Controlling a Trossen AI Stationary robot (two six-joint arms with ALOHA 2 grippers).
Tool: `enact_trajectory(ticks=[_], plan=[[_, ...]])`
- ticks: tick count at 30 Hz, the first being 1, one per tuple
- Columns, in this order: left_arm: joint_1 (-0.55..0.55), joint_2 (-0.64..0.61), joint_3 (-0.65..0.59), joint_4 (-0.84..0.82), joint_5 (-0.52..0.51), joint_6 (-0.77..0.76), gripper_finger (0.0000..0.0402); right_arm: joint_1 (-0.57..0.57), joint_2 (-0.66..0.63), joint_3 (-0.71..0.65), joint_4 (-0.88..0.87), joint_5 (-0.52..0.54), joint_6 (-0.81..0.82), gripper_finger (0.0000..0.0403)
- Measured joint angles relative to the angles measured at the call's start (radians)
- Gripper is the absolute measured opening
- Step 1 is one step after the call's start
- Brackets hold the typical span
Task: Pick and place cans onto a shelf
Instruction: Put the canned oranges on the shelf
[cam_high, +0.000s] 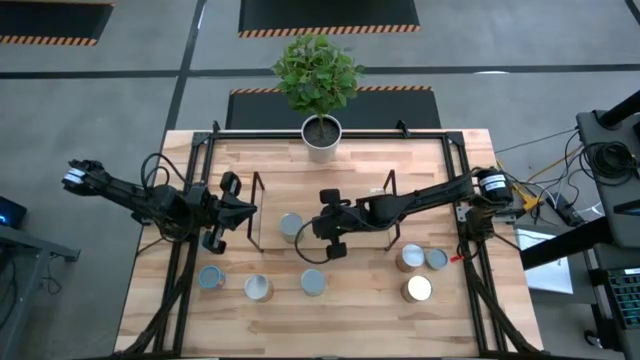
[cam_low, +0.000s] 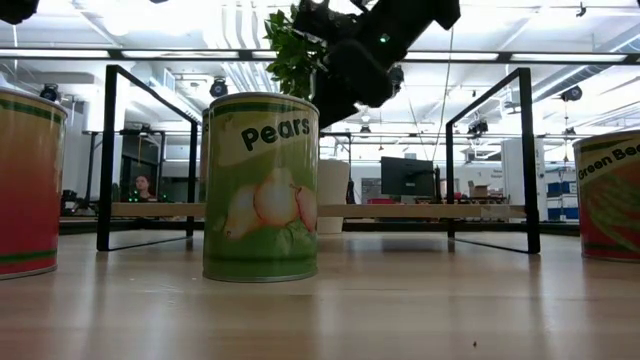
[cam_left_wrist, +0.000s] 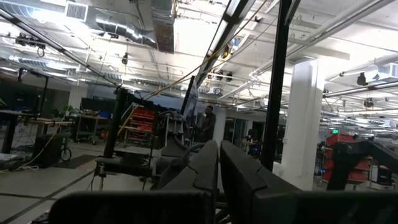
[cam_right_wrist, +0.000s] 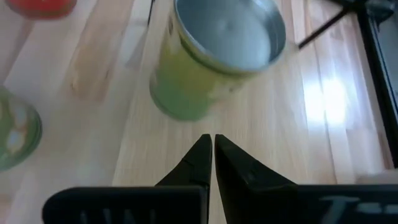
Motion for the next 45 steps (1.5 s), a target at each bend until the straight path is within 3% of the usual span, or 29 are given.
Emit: enact_trajectory(ticks=[16, 27, 34, 42, 45], plan=[[0.000, 0.000, 0.000, -0.001, 0.000, 0.000, 0.0001, -0.032, 0.091, 0.002, 0.297, 0.013, -0.095, 0.0009], [0.001, 0.024, 0.014, -0.038, -0.017, -0.011, 0.0001, 0.053, -0.113, -0.081, 0.201, 0.089, -0.089, 0.0009], [0.000, 0.151, 0.230, -0.400, -0.037, -0.075, 0.0001, 0.147, -0.281, -0.327, 0.461, 0.103, -0.094, 0.0009], [-0.038, 0.391, 0.529, -0.877, -0.037, -0.193, 0.0001, 0.199, -0.516, -0.620, 0.773, 0.110, -0.192, 0.0009], [-0.038, 0.495, 0.657, -1.084, -0.037, -0.266, 0.0001, 0.197, -0.593, -0.701, 0.850, 0.066, -0.234, 0.0009]])
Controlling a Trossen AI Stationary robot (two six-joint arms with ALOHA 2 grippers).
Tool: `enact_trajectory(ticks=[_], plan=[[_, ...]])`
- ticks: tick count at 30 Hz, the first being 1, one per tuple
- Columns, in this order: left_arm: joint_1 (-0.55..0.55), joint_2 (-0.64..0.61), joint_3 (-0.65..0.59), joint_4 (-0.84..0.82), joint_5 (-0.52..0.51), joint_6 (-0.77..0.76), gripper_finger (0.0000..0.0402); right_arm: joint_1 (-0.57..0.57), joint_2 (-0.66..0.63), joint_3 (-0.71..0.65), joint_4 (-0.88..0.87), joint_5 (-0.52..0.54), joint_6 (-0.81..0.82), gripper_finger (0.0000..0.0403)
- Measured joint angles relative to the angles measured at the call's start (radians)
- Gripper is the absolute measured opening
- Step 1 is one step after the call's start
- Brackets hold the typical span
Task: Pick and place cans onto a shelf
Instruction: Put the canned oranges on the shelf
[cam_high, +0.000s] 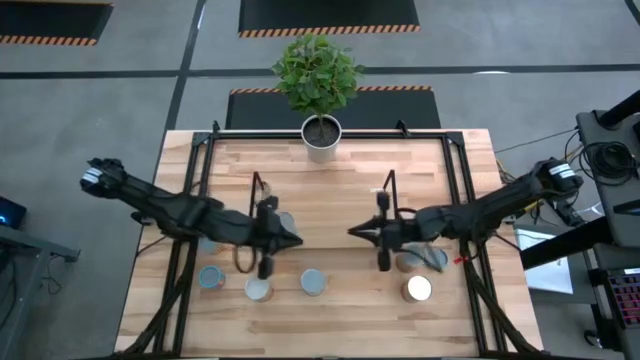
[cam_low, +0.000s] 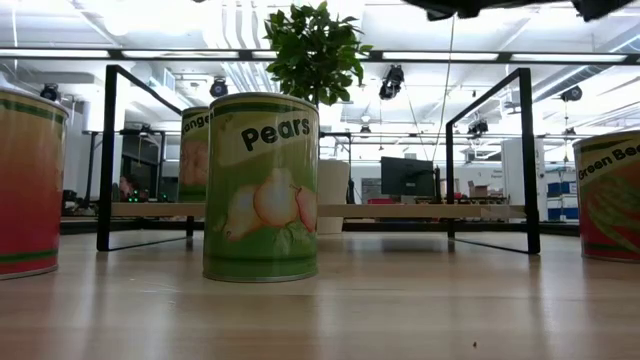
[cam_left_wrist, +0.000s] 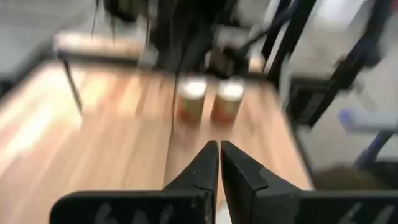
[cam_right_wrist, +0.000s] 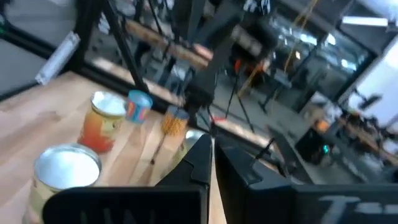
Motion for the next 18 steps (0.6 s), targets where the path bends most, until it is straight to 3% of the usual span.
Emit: enact_trajectory(ticks=[8, 18], plan=[[0.001, 0.271, 0.371, -0.622, -0.001, -0.162, 0.0001, -0.002, -0.126, -0.095, 0.058, -0.040, -0.065, 0.0009], [0.033, 0.541, 0.724, -1.058, 0.001, -0.111, 0.0001, -0.003, -0.174, -0.106, -0.028, -0.040, -0.080, 0.0009]])
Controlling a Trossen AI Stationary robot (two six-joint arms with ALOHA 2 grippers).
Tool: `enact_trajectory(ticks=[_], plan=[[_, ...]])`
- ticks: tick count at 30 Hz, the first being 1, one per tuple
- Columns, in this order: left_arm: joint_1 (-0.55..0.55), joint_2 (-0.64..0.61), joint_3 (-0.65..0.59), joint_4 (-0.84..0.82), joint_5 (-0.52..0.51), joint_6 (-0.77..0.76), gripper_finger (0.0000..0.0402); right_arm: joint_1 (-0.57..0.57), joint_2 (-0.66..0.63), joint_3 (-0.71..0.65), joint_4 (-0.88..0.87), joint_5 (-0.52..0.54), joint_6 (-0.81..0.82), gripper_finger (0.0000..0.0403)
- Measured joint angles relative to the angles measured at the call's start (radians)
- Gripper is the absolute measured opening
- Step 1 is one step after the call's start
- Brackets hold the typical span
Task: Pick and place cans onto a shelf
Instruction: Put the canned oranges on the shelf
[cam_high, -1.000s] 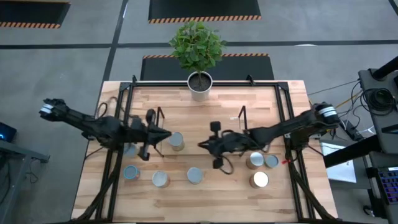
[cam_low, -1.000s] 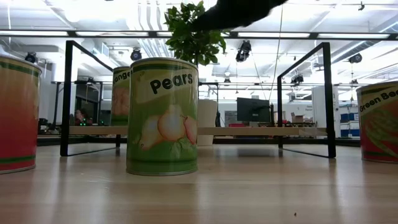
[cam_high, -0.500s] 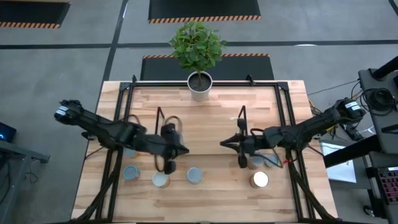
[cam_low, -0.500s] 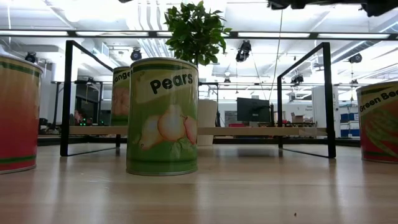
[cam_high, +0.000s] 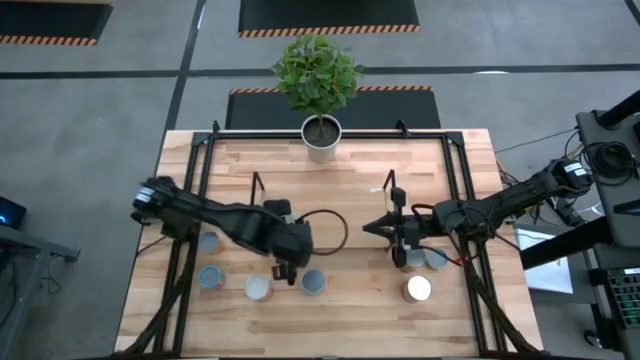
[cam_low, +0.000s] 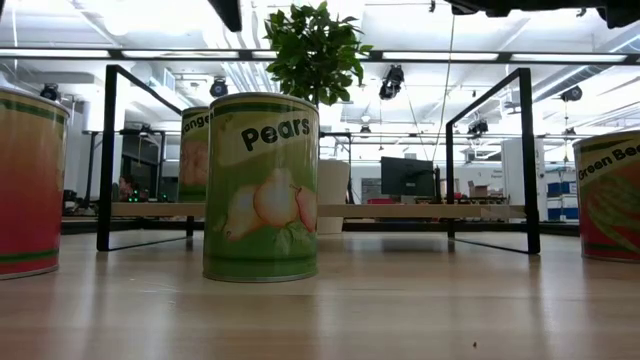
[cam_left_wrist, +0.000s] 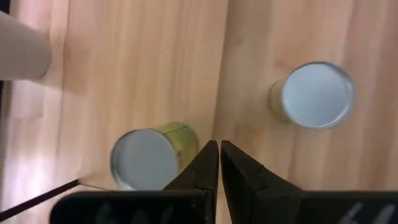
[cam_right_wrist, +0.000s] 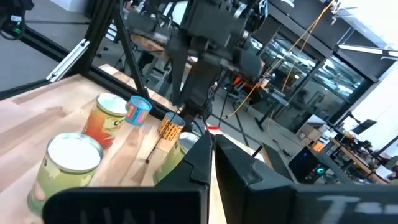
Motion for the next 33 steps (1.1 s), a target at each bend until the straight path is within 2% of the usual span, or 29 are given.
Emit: enact_trajectory(ticks=[4, 8, 11, 20, 25, 33], plan=[[0.028, 0.060, 0.057, -0.045, 0.000, 0.045, 0.0001, 0.000, -0.003, 0.000, -0.004, 0.000, -0.011, 0.0009], [0.053, 0.069, 0.051, -0.060, 0.000, 0.078, 0.0001, 0.000, -0.007, 0.000, -0.004, 0.001, -0.018, 0.0009], [0.071, 0.058, 0.016, -0.065, -0.002, 0.077, 0.0001, 0.000, -0.011, 0.000, -0.005, 0.001, -0.018, 0.0009], [0.095, 0.016, -0.172, -0.017, -0.099, 0.027, 0.0001, 0.000, -0.014, 0.000, -0.027, 0.008, -0.017, 0.0009], [0.101, 0.012, -0.249, 0.017, -0.105, -0.009, 0.0001, 0.000, -0.014, 0.000, -0.027, 0.009, -0.015, 0.0009], [0.101, 0.010, -0.280, 0.019, -0.117, -0.136, 0.0001, 0.000, -0.014, 0.000, -0.027, 0.009, -0.016, 0.0009]])
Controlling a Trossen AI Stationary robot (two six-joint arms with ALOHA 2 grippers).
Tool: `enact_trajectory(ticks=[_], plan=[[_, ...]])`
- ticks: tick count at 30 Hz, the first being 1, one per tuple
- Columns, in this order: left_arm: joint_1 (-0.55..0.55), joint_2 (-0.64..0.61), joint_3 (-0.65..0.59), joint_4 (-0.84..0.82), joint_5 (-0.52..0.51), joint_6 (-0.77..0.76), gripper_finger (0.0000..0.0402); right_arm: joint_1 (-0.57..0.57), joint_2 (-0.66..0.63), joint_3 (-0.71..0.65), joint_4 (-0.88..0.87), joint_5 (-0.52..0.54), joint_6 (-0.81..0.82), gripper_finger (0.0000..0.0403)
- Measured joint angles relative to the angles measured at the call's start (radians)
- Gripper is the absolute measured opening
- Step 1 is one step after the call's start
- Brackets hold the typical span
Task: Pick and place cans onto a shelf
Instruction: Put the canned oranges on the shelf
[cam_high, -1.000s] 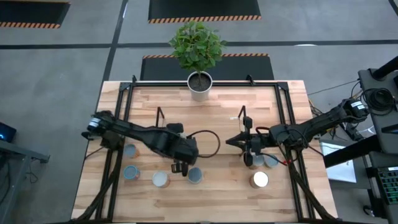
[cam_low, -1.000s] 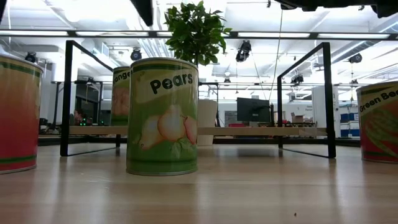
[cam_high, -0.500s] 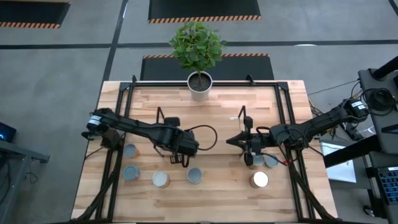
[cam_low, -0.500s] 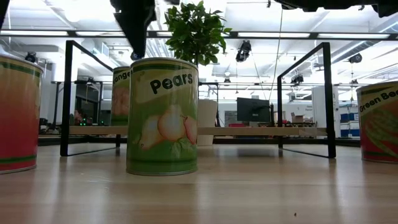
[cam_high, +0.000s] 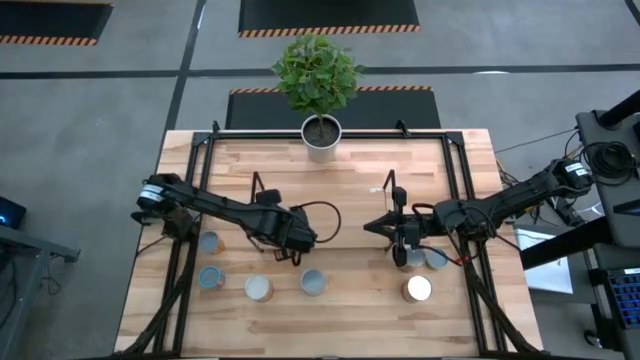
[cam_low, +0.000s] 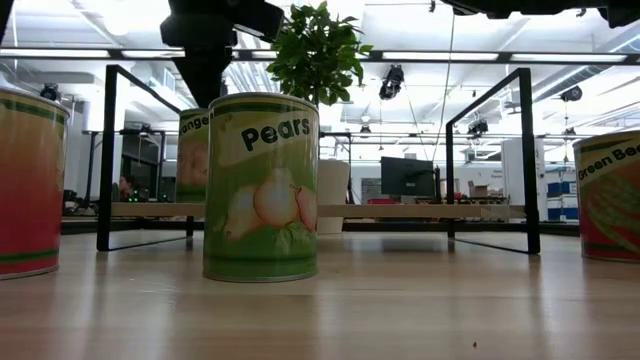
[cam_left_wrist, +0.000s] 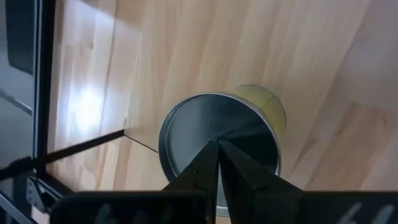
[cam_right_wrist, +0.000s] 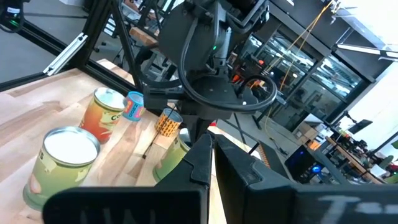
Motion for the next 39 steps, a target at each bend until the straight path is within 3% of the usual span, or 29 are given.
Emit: enact_trajectory(ticks=[17, 34, 39], plan=[[0.000, 0.001, 0.035, -0.024, 0.117, -0.192, 0.0001, 0.000, 0.000, 0.000, -0.001, 0.001, -0.001, 0.0009], [-0.007, -0.001, 0.035, -0.062, 0.116, -0.220, 0.0001, 0.000, 0.000, 0.000, -0.003, 0.001, -0.002, 0.0009], [-0.017, -0.001, 0.062, -0.076, 0.068, -0.211, 0.0001, 0.000, 0.000, 0.000, -0.003, 0.001, -0.006, 0.0009]])
